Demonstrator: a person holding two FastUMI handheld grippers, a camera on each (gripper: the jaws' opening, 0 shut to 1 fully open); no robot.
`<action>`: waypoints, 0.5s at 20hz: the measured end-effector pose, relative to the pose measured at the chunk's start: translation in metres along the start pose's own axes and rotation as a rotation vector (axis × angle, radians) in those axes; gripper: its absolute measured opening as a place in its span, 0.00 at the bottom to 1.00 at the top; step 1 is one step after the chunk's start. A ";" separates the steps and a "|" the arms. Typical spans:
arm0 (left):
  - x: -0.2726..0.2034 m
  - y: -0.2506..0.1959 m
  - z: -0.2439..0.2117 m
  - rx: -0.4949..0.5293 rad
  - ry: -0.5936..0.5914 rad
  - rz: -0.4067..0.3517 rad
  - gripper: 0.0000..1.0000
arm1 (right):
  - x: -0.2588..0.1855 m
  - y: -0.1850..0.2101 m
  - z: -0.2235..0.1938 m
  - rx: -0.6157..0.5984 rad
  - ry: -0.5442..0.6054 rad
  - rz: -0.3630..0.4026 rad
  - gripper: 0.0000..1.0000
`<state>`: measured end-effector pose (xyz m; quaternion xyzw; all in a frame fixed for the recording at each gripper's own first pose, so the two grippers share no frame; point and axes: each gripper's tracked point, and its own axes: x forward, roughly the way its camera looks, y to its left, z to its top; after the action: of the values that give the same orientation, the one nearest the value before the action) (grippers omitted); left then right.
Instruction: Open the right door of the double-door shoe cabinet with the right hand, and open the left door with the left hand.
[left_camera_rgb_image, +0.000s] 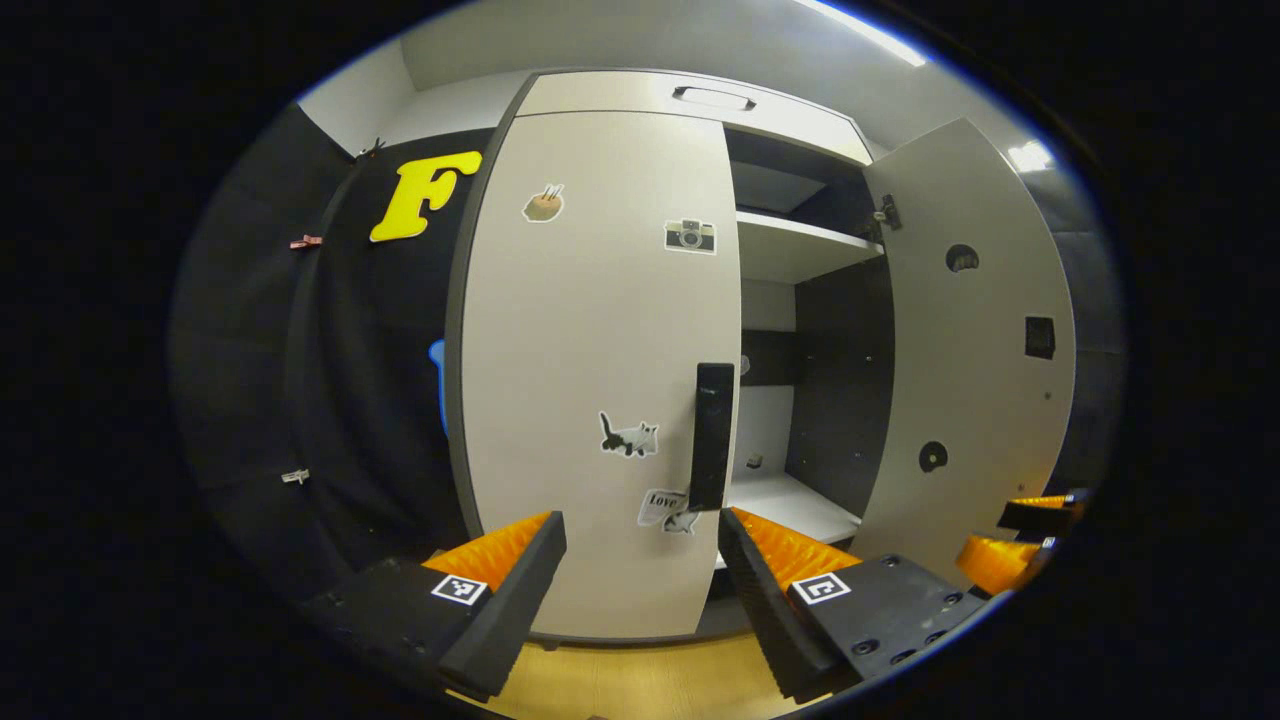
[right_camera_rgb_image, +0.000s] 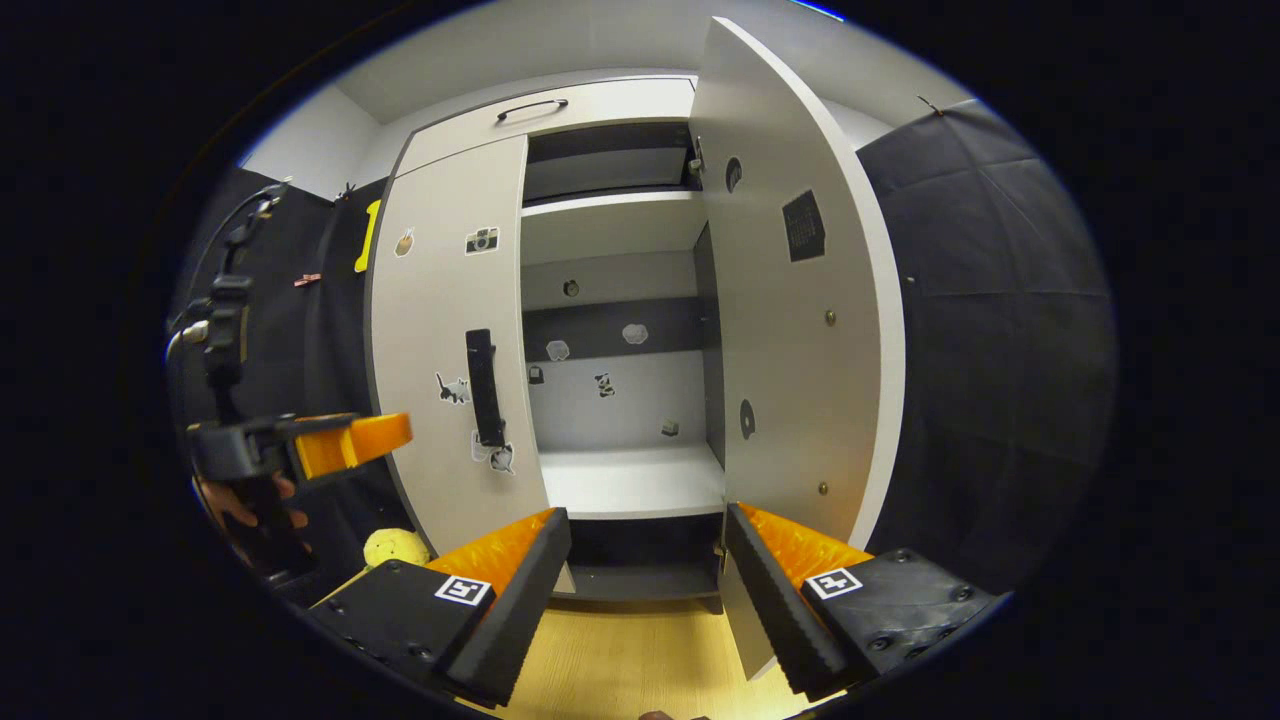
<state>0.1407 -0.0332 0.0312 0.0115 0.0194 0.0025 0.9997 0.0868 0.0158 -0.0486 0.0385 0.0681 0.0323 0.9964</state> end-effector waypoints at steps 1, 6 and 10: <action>0.011 -0.005 0.006 -0.001 -0.003 0.002 0.95 | -0.001 0.000 -0.004 0.002 0.005 0.008 0.98; 0.063 -0.028 0.019 0.015 0.003 -0.006 0.92 | -0.008 0.001 -0.020 -0.010 0.029 0.066 0.98; 0.093 -0.039 0.019 0.041 0.020 0.014 0.81 | -0.010 -0.002 -0.023 -0.013 0.035 0.108 0.98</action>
<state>0.2346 -0.0724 0.0461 0.0320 0.0295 0.0094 0.9990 0.0740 0.0147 -0.0702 0.0349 0.0830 0.0872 0.9921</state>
